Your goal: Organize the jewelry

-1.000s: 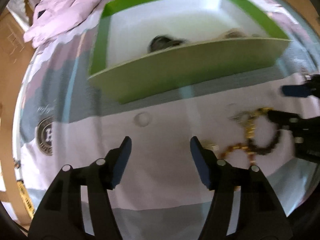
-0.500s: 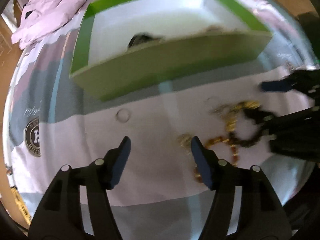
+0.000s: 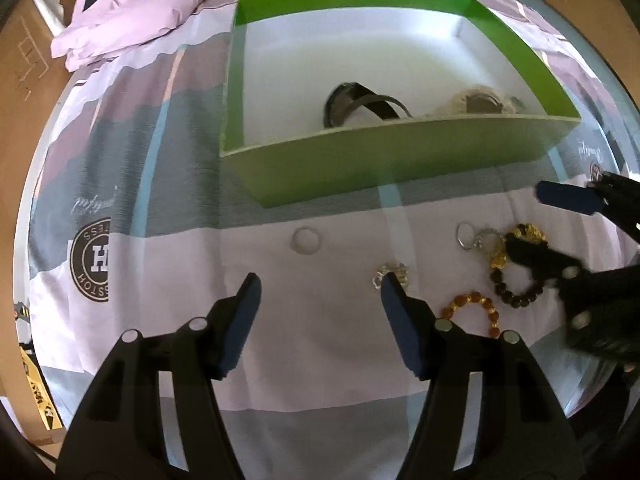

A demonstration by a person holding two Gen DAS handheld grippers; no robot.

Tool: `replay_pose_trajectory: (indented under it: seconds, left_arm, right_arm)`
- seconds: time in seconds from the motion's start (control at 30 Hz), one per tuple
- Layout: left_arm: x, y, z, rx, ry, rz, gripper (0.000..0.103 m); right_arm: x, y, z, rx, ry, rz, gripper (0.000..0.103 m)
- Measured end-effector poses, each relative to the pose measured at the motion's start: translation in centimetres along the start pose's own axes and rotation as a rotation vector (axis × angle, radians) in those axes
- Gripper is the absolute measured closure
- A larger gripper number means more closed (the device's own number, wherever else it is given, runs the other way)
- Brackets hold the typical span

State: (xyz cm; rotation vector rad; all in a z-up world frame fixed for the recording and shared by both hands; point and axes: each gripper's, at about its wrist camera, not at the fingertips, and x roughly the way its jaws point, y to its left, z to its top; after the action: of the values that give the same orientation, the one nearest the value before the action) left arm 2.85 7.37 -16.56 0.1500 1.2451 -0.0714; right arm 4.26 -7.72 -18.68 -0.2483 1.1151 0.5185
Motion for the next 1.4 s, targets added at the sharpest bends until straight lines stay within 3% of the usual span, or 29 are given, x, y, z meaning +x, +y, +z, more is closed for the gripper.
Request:
replay_pose_trajectory:
  seconds: [0.1,0.13,0.23,0.27,0.3,0.63,0.67,0.7,0.77,1.03,1.13,1.2,1.4]
  left_arm:
    - [0.5,-1.2,-0.6,0.02,0.014,0.0,0.036]
    - [0.6,-1.4,-0.6,0.024,0.018,-0.005,0.035]
    - [0.6,-1.8,-0.6,0.034,0.018,-0.002,0.034]
    - [0.6,-1.8,-0.6,0.035,0.018,-0.004,0.033]
    - [0.6,-1.7,-0.6,0.035,0.017,-0.006,0.033]
    - [-0.5,-3.1,-0.9,0.073,-0.034,-0.048,0.027]
    - [-0.5,-3.4,-0.9,0.078,-0.038,-0.05,0.026]
    - [-0.4,-3.6,-1.0,0.083,-0.041,-0.05,0.025]
    - [0.0,-4.2,-1.1,0.102,-0.038,-0.042,0.025]
    - [1.7,-4.3,-0.9,0.099,-0.004,-0.018,0.026]
    - [1.8,-4.0,-0.6,0.081,-0.005,-0.019,0.025]
    - [1.9,-3.9,-0.6,0.074,-0.009,-0.02,0.022]
    - [3.1,-4.1,-0.9,0.081,-0.009,-0.015,0.022]
  right_arm:
    - [2.0,-0.1,-0.3,-0.019,0.051,-0.008,0.058]
    - [2.3,-0.1,-0.4,-0.025,0.056,-0.013,0.058]
    - [1.9,0.8,-0.6,-0.061,0.063,-0.012,0.071]
    - [1.9,0.8,-0.6,-0.061,0.063,-0.012,0.08]
    - [1.7,0.9,-0.6,-0.07,0.071,-0.002,0.081]
    - [1.0,0.2,-0.7,-0.079,0.1,-0.015,0.081]
    - [1.1,0.3,-0.8,-0.09,0.107,-0.017,0.073]
    - [1.3,0.6,-0.8,-0.103,0.115,-0.029,0.053]
    - [1.4,0.8,-0.9,-0.115,0.114,-0.052,0.042]
    - [0.5,0.4,-1.3,-0.152,0.124,0.011,0.042]
    - [0.3,-0.4,-1.3,-0.138,0.115,0.04,0.051]
    - [0.8,0.1,-1.2,-0.147,0.11,0.043,0.057]
    - [1.4,2.2,-1.5,-0.232,0.049,-0.029,0.057]
